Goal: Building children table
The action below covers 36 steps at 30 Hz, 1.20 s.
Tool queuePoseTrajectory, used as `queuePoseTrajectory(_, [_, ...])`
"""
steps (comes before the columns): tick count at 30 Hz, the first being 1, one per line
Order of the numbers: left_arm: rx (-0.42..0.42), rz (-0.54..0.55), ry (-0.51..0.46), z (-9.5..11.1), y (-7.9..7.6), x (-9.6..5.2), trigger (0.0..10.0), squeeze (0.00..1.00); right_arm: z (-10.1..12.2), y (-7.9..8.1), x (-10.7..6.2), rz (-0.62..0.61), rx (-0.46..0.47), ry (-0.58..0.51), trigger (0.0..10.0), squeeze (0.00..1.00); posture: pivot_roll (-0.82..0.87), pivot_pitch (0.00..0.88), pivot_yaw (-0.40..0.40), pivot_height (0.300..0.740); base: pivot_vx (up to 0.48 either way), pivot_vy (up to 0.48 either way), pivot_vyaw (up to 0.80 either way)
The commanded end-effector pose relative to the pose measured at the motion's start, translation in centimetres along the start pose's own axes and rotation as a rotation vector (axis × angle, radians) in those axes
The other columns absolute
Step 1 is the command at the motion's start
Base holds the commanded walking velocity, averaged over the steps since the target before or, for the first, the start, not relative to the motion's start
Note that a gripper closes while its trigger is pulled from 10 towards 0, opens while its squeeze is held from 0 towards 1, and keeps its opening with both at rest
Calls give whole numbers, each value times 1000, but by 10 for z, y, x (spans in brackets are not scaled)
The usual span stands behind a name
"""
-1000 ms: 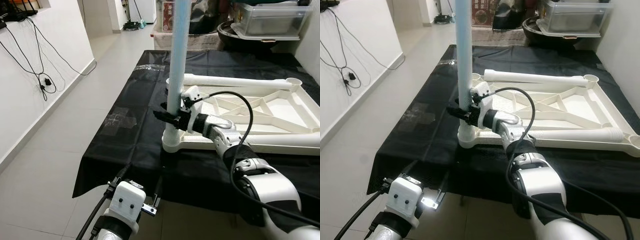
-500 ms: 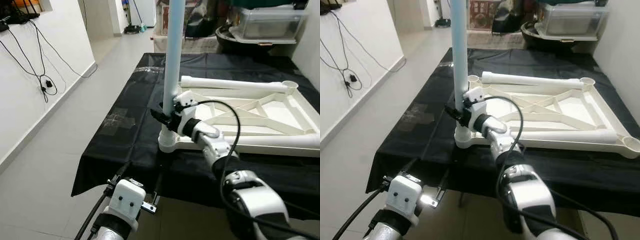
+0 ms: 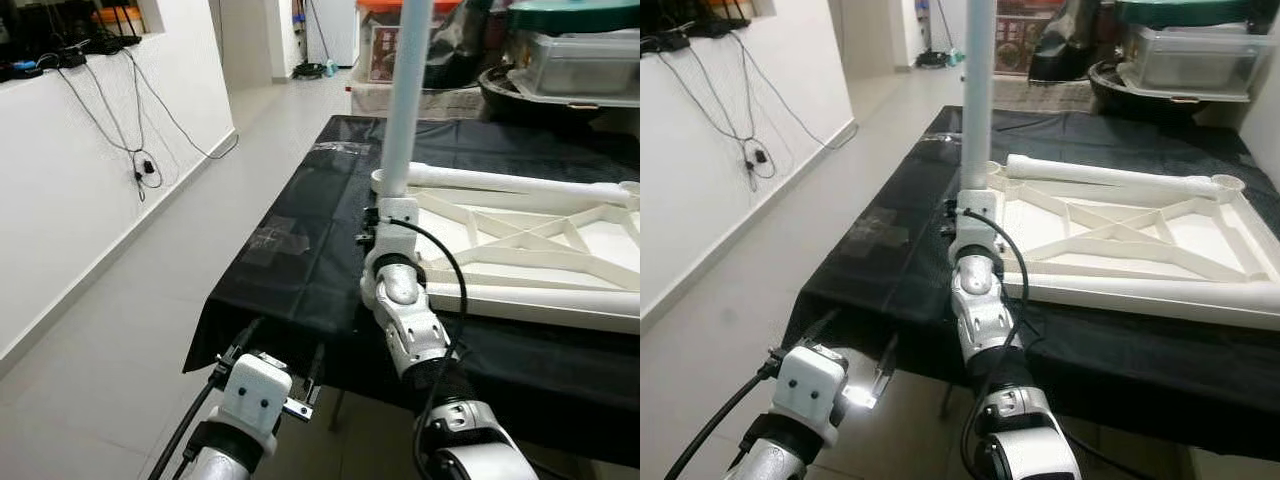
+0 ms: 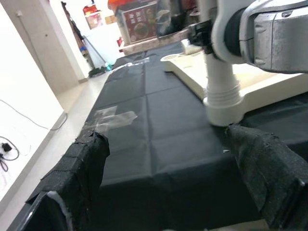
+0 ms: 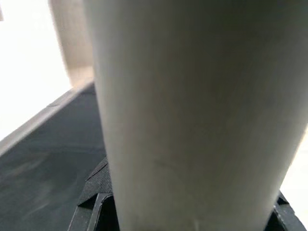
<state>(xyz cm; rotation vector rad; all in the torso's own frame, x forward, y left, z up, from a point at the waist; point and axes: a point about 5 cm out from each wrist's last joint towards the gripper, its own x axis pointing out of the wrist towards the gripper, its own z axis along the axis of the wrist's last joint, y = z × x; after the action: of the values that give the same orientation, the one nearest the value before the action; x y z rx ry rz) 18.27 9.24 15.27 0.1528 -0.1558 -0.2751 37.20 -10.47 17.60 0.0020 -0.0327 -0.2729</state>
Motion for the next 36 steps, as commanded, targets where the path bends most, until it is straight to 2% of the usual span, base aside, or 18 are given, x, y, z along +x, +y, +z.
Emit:
queuePoseTrajectory(1, [7,0,23,-5,0,-1,10000,0,-27,20,-15,-33,89,181,0,0,70,65,6,740,0,0,0])
queuePoseTrajectory(3, [7,0,23,-5,0,-1,10000,0,-27,20,-15,-33,89,181,0,0,70,65,6,740,0,0,0])
queuePoseTrajectory(4, [8,2,25,-5,0,-1,10000,0,-27,26,-16,-14,125,194,3333,0,71,67,2,740,0,0,0])
queuePoseTrajectory(5, [7,4,27,-5,0,-2,10000,0,-23,32,-17,49,129,167,10000,0,71,67,2,740,0,0,0])
queuePoseTrajectory(9, [7,6,30,-6,0,-2,10000,0,-16,36,-18,132,128,107,10000,0,71,67,2,740,0,0,0])
queuePoseTrajectory(10, [8,5,31,-6,0,-1,10000,0,-13,34,-19,159,117,73,10000,1000,71,67,2,740,0,0,0])
queuePoseTrajectory(18, [8,5,31,-7,0,-1,10000,0,-8,21,-17,159,71,28,10000,1000,62,71,3,740,0,0,0])
queuePoseTrajectory(19, [9,5,33,-7,0,-1,10000,0,-8,17,-14,169,51,16,10000,0,63,71,4,740,0,0,0])
queuePoseTrajectory(20, [9,5,33,-7,0,-1,10000,0,-8,17,-14,169,51,16,10000,0,63,71,4,740,0,0,0])
queuePoseTrajectory(22, [12,6,34,-7,0,-1,10000,0,-9,15,-2,366,123,33,10000,0,62,68,6,740,0,0,0])
queuePoseTrajectory(23, [12,6,34,-7,0,-1,10000,0,-9,15,-2,366,123,33,10000,0,62,68,6,740,0,0,0])
queuePoseTrajectory(24, [14,6,35,-7,1,0,10000,0,-9,14,2,468,148,45,10000,0,62,68,6,740,0,0,0])
queuePoseTrajectory(25, [14,6,35,-7,1,0,10000,0,-9,14,2,468,148,45,10000,0,62,68,6,740,0,0,0])
queuePoseTrajectory(28, [15,7,33,-8,1,0,10000,0,-4,6,15,715,189,64,10000,0,64,62,5,740,0,0,0])
queuePoseTrajectory(30, [14,6,33,-8,1,1,10000,0,0,5,18,783,200,75,10000,0,65,58,7,740,0,0,0])
queuePoseTrajectory(32, [14,6,33,-8,1,1,10000,0,0,5,18,783,200,75,10000,0,65,58,7,740,0,0,0])
queuePoseTrajectory(34, [15,4,32,-8,0,0,10000,0,10,8,18,966,219,90,10000,0,72,56,4,740,0,0,0])
queuePoseTrajectory(36, [15,3,32,-8,0,0,10000,0,15,10,18,1034,224,95,10000,0,72,56,4,740,0,0,0])
